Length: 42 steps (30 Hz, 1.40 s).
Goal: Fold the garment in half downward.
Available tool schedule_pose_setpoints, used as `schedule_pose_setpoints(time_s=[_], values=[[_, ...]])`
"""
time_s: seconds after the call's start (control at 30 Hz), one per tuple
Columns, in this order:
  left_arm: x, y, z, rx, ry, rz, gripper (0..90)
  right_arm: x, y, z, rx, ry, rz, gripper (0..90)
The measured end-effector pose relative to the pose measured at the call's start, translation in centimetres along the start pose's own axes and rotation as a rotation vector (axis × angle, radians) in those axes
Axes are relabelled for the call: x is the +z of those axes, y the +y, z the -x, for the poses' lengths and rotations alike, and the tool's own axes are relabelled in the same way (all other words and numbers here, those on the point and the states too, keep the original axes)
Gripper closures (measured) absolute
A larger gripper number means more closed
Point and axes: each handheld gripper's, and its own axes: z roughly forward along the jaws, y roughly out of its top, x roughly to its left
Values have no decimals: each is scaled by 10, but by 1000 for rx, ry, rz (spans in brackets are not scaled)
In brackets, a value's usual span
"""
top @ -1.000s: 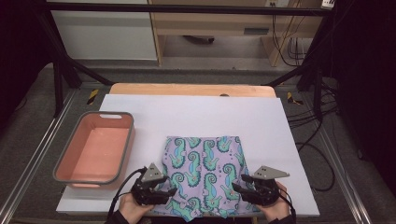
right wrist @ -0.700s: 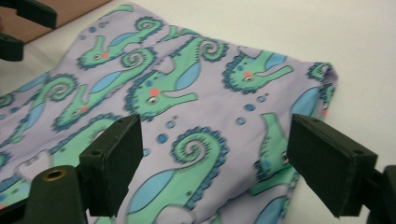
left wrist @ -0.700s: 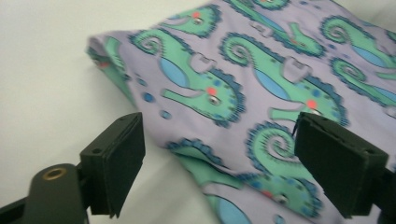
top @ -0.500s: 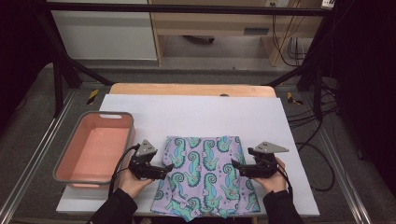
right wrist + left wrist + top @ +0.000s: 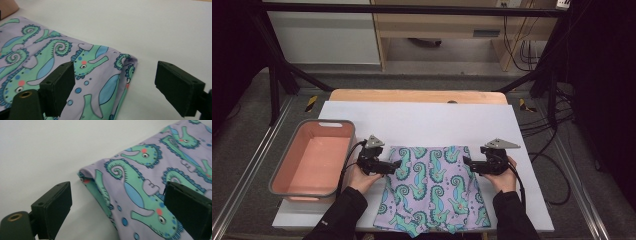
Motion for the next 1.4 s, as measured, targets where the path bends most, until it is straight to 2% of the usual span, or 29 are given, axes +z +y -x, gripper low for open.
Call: schedule_pose_setpoints(time_s=[0.1, 0.23, 0.33, 0.4, 0.53, 0.6, 0.67, 0.9, 1.07, 1.17, 1.3, 1.4], values=[[6, 3, -8, -19, 23, 6, 136, 8, 3, 5, 2, -10, -4, 206], [13, 5, -18, -59, 15, 19, 255, 20, 8, 10, 9, -22, -24, 255], [20, 8, -21, -44, 35, -12, 312, 31, 10, 11, 14, -24, -42, 292], [23, 9, -23, -53, 32, -9, 348, 37, 11, 13, 18, -20, -66, 349], [29, 10, -27, -45, 50, -42, 419, 48, 11, 14, 10, -27, -101, 422], [31, 10, -29, -63, 40, -52, 463, 52, 11, 14, 12, -21, -112, 485], [33, 9, -29, -51, 38, -55, 496, 53, 10, 15, 10, -20, -121, 542], [40, 7, -30, -67, 27, -68, 618, 57, 8, 14, 1, -15, -142, 643], [40, 7, -30, -85, 4, -78, 791, 57, 8, 12, 11, 14, -148, 785], [39, 7, -30, -111, -12, -69, 870, 57, 9, 12, 17, 13, -147, 846], [35, 9, -29, -114, -1, -35, 882, 54, 11, 16, 43, -2, -126, 862], [34, 13, -28, -125, 9, 6, 884, 53, 14, 18, 36, -17, -117, 864]])
